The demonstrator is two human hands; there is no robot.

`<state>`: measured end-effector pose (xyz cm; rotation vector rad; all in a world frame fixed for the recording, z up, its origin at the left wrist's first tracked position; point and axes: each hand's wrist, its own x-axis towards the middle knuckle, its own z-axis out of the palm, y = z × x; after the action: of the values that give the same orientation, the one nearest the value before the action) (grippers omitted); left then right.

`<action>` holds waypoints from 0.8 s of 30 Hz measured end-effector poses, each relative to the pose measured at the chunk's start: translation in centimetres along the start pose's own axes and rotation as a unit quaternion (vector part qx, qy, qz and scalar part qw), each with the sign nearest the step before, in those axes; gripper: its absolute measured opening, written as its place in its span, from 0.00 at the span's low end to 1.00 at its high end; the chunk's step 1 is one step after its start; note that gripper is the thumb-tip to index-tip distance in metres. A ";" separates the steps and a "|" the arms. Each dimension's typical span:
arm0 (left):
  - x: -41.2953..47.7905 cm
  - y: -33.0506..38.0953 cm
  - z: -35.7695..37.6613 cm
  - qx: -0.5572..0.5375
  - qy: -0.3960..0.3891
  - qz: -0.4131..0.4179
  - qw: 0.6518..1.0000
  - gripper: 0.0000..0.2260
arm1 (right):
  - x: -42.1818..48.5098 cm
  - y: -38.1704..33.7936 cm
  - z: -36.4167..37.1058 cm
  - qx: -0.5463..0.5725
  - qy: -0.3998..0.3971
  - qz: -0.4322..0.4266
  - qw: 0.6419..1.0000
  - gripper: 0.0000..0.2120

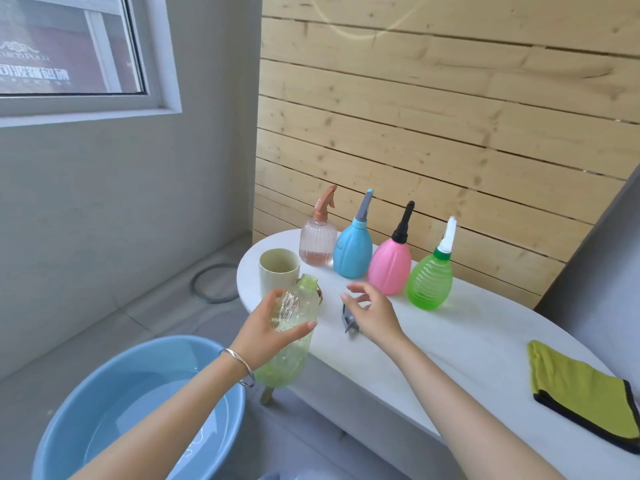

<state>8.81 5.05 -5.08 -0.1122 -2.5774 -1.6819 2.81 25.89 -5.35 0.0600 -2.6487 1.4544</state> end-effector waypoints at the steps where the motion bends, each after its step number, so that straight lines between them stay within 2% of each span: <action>1: -0.2 0.0 -0.4 -0.002 0.006 0.006 1.000 0.26 | 0.2 -0.8 0.8 0.026 -0.012 0.006 1.000 0.12; 4: -0.9 -0.4 -2.4 -0.003 0.038 0.017 0.999 0.26 | 1.1 -2.2 3.7 0.078 -0.031 0.026 0.996 0.12; 7: -1.5 -1.5 -5.0 0.011 0.058 0.016 0.998 0.27 | 2.3 -2.2 6.0 0.062 -0.031 0.057 0.996 0.12; 11: -2.8 -4.9 -9.8 0.046 0.084 -0.019 0.995 0.24 | 2.6 -3.5 8.4 0.121 -0.021 0.012 0.992 0.17; 13: -3.5 -6.6 -12.2 0.050 0.104 -0.037 0.993 0.28 | 2.4 -4.8 9.2 0.153 -0.027 -0.009 0.988 0.17; 15: -4.4 -8.5 -14.7 0.065 0.126 -0.058 0.988 0.29 | 2.4 -6.4 10.7 0.189 -0.056 -0.024 0.980 0.17; 18: -6.1 -12.0 -18.2 0.094 0.156 -0.103 0.978 0.25 | 2.6 -8.4 14.9 0.221 -0.124 -0.042 0.967 0.17; 21: -8.0 -16.4 -20.4 0.100 0.176 -0.151 0.968 0.28 | 2.4 -8.7 21.1 0.202 -0.187 -0.033 0.961 0.17; 24: -9.6 -21.5 -21.1 0.097 0.182 -0.199 0.958 0.31 | 1.8 -5.8 28.7 0.124 -0.254 -0.012 0.959 0.20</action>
<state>16.62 -23.20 -17.04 0.6999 -2.5654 -1.3628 -0.93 -1.39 -15.57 0.5584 -2.7916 1.9794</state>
